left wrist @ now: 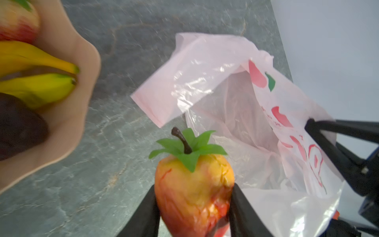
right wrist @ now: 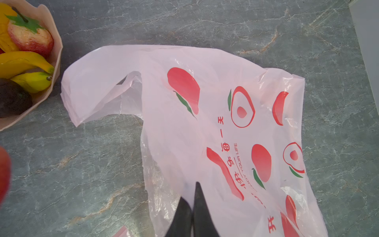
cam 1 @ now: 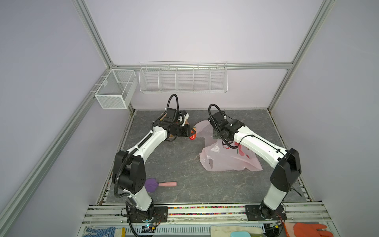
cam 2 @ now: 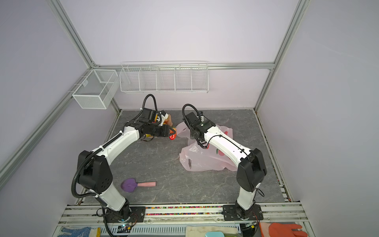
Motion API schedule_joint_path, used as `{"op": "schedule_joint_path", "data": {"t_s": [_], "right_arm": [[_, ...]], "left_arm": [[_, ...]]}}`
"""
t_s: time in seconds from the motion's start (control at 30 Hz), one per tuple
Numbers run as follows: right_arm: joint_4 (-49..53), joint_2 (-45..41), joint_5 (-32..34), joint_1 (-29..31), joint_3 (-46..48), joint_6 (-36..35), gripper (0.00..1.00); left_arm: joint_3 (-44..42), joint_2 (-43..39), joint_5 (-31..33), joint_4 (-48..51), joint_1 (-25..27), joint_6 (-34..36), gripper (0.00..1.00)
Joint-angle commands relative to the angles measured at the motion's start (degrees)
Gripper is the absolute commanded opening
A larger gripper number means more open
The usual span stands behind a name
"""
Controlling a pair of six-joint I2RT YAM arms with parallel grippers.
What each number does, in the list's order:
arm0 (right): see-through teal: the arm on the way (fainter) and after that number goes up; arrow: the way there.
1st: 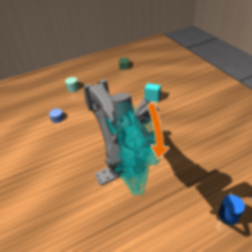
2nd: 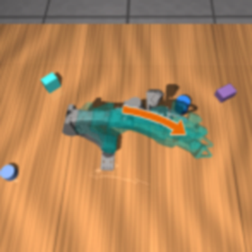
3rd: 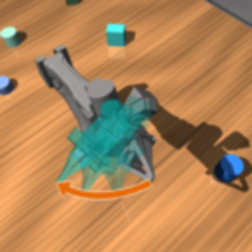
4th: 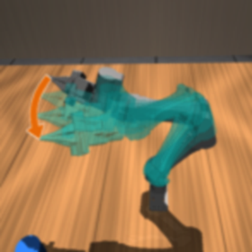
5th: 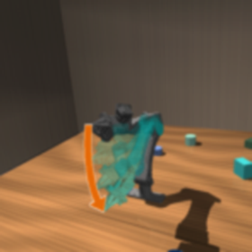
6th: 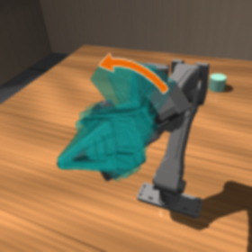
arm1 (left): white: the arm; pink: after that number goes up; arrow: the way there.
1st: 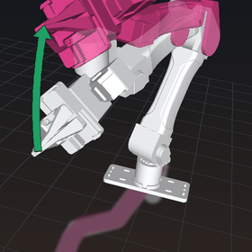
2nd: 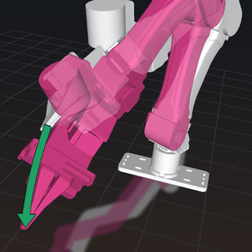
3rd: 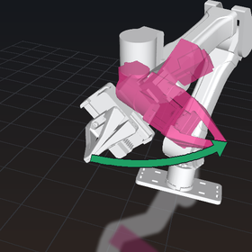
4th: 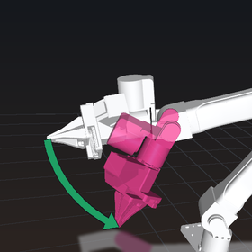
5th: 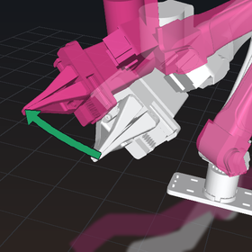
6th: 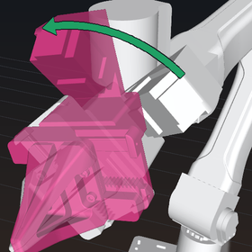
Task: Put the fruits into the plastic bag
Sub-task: 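Carry the apple with the left gripper toward the bag opening held by the right gripper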
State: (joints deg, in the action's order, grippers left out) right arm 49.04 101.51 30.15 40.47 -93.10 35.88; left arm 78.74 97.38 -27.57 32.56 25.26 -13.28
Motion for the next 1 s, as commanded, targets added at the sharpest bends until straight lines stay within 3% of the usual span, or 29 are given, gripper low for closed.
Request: {"op": "schedule_joint_path", "data": {"t_s": [0.0,0.33,0.6,0.97], "right_arm": [[0.7,-1.5,0.3,-0.3,0.6,1.4,0.06],[0.4,-1.4,-0.9,-0.5,0.0,2.2,0.06],[-0.6,-2.4,-2.9,-0.7,0.4,3.6,0.06],[-5.7,-3.3,-9.2,-2.1,2.3,7.6,0.06]], "left_arm": [[-1.9,-0.6,-4.3,-3.0,1.3,2.4,0.17],[-5.5,5.6,-17.0,-11.6,2.0,0.0,0.15],[-6.1,11.2,-22.7,-22.0,1.9,-6.3,0.14],[-8.4,14.7,-26.9,-25.6,3.9,-7.0,0.13]]}}
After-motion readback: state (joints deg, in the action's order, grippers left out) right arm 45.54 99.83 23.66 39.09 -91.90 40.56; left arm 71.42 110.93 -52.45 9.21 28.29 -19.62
